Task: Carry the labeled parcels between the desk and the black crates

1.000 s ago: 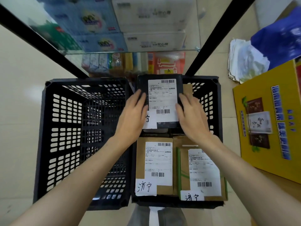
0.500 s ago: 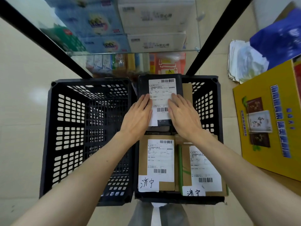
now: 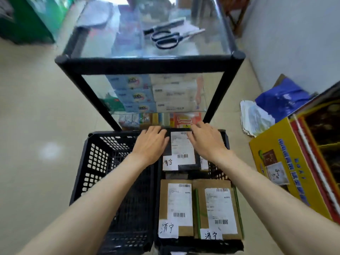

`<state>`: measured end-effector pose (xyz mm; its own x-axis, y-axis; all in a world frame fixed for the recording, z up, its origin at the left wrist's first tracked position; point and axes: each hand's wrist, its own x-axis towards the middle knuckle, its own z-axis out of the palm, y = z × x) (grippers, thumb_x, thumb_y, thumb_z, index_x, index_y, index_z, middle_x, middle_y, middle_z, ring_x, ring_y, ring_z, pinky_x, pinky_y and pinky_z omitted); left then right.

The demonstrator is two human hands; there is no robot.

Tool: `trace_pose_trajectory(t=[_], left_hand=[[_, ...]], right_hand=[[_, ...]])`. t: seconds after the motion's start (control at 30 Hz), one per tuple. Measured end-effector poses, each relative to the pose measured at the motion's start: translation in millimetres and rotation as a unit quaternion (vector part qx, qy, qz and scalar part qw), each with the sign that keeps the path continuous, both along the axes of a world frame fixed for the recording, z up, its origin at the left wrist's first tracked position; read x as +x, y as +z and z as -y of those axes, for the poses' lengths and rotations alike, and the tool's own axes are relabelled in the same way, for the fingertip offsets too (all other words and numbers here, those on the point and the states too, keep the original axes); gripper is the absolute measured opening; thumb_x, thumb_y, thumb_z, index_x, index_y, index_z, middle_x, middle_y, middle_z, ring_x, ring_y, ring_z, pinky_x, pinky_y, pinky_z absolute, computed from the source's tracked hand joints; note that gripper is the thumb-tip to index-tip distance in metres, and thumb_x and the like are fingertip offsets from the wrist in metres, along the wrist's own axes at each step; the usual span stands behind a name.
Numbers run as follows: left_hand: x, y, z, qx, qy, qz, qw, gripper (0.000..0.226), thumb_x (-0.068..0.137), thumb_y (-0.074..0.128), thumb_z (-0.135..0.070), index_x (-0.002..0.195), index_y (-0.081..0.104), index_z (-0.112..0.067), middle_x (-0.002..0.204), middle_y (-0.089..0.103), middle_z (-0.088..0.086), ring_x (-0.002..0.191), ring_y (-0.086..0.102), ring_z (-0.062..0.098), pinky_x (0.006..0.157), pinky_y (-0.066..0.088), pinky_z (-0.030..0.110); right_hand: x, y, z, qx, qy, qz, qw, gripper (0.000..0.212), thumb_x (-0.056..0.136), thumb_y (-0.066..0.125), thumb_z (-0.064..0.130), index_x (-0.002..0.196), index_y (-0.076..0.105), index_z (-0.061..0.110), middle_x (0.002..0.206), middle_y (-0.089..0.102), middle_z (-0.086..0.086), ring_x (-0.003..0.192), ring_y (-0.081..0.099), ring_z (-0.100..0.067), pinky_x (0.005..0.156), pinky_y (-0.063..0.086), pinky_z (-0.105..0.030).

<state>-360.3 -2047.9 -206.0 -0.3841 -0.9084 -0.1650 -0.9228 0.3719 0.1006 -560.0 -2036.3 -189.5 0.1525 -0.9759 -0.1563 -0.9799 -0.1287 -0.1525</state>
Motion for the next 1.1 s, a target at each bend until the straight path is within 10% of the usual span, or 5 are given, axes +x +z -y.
trace_pose_trajectory(t=[0.53, 1.1], left_hand=[[-11.9, 471.2, 15.7, -0.185, 0.05, 0.004, 0.981, 0.044, 0.108, 0.035, -0.045, 0.113, 0.065, -0.014, 0.121, 0.067, 0.011, 0.111, 0.063, 0.032, 0.085, 0.046, 0.039], [113.6, 529.2, -108.7, -0.256, 0.312, 0.04, 0.914, 0.045, 0.106, 0.036, -0.048, 0.127, 0.059, -0.015, 0.128, 0.063, 0.01, 0.121, 0.058, 0.03, 0.094, 0.045, 0.041]], right_hand=[[5.0, 457.3, 15.1, -0.158, -0.022, -0.001, 0.987, 0.038, 0.105, 0.038, 0.037, 0.108, 0.063, 0.01, 0.118, 0.063, -0.013, 0.107, 0.062, -0.034, 0.076, 0.039, -0.038], [145.1, 517.1, -14.1, -0.274, 0.226, 0.026, 0.935, 0.04, 0.105, 0.035, 0.034, 0.118, 0.064, 0.01, 0.123, 0.063, -0.015, 0.111, 0.061, -0.035, 0.087, 0.047, -0.04]])
